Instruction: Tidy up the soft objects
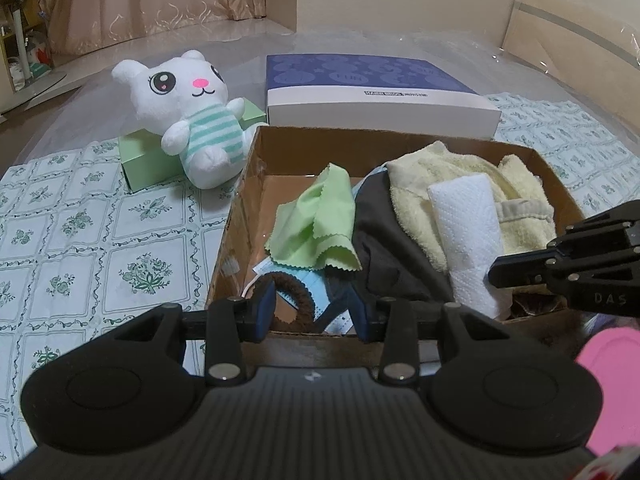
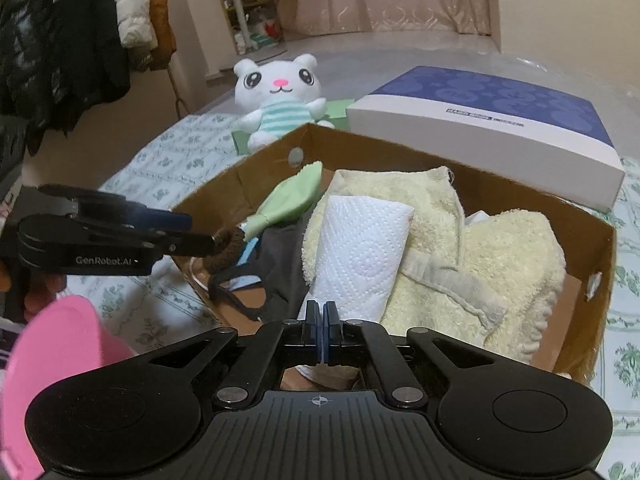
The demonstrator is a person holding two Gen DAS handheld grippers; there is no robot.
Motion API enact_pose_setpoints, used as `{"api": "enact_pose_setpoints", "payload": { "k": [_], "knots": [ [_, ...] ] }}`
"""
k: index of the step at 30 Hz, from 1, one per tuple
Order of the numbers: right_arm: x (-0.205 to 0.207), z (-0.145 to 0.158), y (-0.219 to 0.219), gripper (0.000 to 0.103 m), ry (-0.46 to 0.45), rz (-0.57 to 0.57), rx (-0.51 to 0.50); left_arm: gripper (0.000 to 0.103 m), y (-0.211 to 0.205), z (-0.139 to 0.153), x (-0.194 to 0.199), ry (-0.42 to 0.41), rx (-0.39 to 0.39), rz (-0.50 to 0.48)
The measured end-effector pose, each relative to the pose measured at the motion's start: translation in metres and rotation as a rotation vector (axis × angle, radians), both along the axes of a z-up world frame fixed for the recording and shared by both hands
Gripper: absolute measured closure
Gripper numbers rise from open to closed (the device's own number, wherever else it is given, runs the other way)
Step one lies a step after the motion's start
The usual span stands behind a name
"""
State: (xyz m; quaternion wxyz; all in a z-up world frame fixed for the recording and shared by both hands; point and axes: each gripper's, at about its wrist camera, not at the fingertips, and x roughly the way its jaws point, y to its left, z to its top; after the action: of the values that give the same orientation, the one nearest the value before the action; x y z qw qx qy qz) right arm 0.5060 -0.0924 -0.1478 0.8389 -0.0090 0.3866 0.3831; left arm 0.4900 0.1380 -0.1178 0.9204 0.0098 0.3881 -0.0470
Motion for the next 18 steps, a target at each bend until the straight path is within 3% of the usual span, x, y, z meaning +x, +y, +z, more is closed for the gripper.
{"api": "enact_pose_setpoints", "payload": {
  "k": [4,6,8,10,18],
  "knots": [
    [-0.006,0.013,-0.01,0.1,-0.003,-0.044,0.016,0.067,-0.002,0.011,-0.005,-0.011,-0.003,0.002],
    [-0.011,0.02,-0.019,0.092,-0.014,-0.076,0.016,0.067,-0.002,0.018,-0.009,-0.018,-0.006,0.005],
    [-0.017,0.026,-0.031,0.062,-0.018,-0.114,0.039,0.067,-0.003,0.025,-0.013,-0.023,-0.009,0.012],
    [-0.024,0.034,-0.043,0.043,-0.034,-0.163,0.074,0.067,-0.003,0.033,-0.019,-0.029,-0.011,0.02],
    [-0.057,0.068,-0.084,0.034,-0.049,-0.291,0.13,0.065,-0.004,0.067,-0.053,-0.06,-0.027,0.071]
  ]
}}
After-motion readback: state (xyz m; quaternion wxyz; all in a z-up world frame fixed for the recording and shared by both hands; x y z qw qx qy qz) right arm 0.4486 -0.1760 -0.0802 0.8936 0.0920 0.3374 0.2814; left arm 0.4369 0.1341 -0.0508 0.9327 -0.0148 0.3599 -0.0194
